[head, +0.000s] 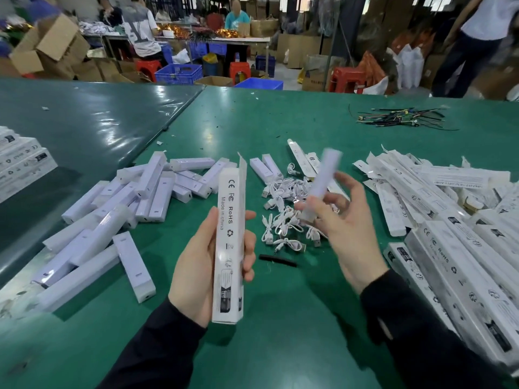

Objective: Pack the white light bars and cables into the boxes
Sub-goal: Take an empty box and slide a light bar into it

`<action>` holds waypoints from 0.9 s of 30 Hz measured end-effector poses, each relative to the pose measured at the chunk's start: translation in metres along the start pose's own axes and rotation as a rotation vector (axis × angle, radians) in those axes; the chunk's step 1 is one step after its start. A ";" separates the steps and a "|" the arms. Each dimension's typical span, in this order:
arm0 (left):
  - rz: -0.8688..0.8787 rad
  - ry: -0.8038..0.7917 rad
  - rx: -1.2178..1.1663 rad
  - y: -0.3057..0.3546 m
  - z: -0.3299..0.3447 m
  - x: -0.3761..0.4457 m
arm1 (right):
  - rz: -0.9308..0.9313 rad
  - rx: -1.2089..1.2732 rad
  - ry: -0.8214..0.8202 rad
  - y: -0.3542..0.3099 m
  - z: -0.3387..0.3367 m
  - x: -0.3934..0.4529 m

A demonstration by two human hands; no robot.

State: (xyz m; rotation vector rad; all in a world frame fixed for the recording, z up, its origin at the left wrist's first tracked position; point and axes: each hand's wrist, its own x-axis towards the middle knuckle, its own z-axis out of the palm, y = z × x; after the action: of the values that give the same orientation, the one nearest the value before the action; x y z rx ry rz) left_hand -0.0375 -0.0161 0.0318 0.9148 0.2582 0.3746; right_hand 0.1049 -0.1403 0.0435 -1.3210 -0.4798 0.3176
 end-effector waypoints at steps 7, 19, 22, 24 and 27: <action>-0.283 -0.222 -0.003 -0.003 0.000 -0.001 | 0.039 0.391 -0.114 -0.025 -0.015 -0.007; -0.317 -0.350 0.259 -0.012 0.003 -0.002 | 0.110 0.383 -0.045 -0.022 -0.022 -0.003; -0.294 -0.337 0.285 -0.014 0.005 -0.002 | 0.125 0.355 -0.010 -0.021 -0.023 -0.003; -0.305 -0.336 0.289 -0.014 0.005 -0.002 | 0.146 0.332 0.014 -0.020 -0.023 -0.003; -0.295 -0.339 0.267 -0.013 0.003 -0.002 | 0.161 0.275 0.035 -0.020 -0.023 -0.001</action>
State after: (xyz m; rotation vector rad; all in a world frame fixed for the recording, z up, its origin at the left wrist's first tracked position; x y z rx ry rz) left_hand -0.0357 -0.0267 0.0234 1.1667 0.1286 -0.0928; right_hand 0.1147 -0.1651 0.0588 -1.0970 -0.2882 0.4763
